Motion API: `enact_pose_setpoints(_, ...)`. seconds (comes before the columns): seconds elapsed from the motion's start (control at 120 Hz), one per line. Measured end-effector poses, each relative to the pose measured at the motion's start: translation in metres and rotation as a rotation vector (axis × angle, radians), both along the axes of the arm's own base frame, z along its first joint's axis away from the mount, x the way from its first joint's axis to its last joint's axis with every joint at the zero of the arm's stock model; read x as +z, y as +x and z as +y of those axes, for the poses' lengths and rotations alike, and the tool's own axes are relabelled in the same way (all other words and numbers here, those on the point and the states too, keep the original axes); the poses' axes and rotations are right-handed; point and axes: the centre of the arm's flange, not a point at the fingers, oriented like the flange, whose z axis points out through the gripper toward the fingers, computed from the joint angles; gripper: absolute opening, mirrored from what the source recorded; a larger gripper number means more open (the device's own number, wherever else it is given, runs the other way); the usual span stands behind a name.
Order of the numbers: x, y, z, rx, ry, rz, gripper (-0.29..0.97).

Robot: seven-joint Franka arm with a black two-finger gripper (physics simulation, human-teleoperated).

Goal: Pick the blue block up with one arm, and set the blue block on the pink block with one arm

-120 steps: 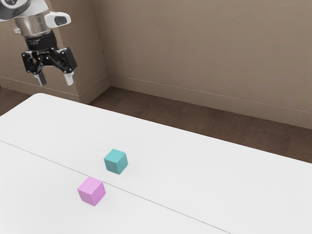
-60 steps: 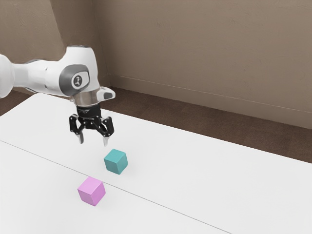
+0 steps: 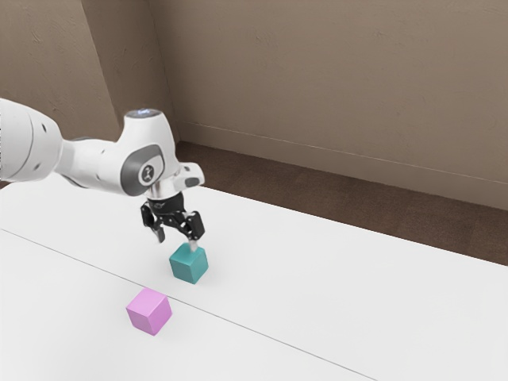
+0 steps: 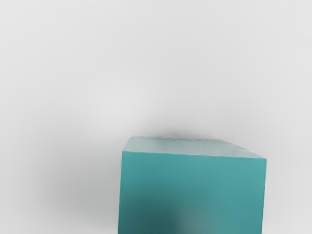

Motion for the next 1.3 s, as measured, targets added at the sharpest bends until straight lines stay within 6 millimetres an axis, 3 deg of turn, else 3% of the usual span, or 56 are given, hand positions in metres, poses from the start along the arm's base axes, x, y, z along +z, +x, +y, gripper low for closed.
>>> enact_pose_setpoints(0.317, -0.012, 0.006, -0.004, -0.050, -0.048, -0.055, 0.68)
enact_pose_setpoints(0.658, -0.014, -0.017, -0.006, -0.057, -0.084, -0.056, 0.68)
enact_pose_setpoints(0.917, -0.019, -0.018, -0.012, -0.084, -0.085, -0.059, 0.68)
enact_pose_setpoints(1.3, -0.048, -0.015, -0.010, -0.097, -0.084, -0.024, 0.68)
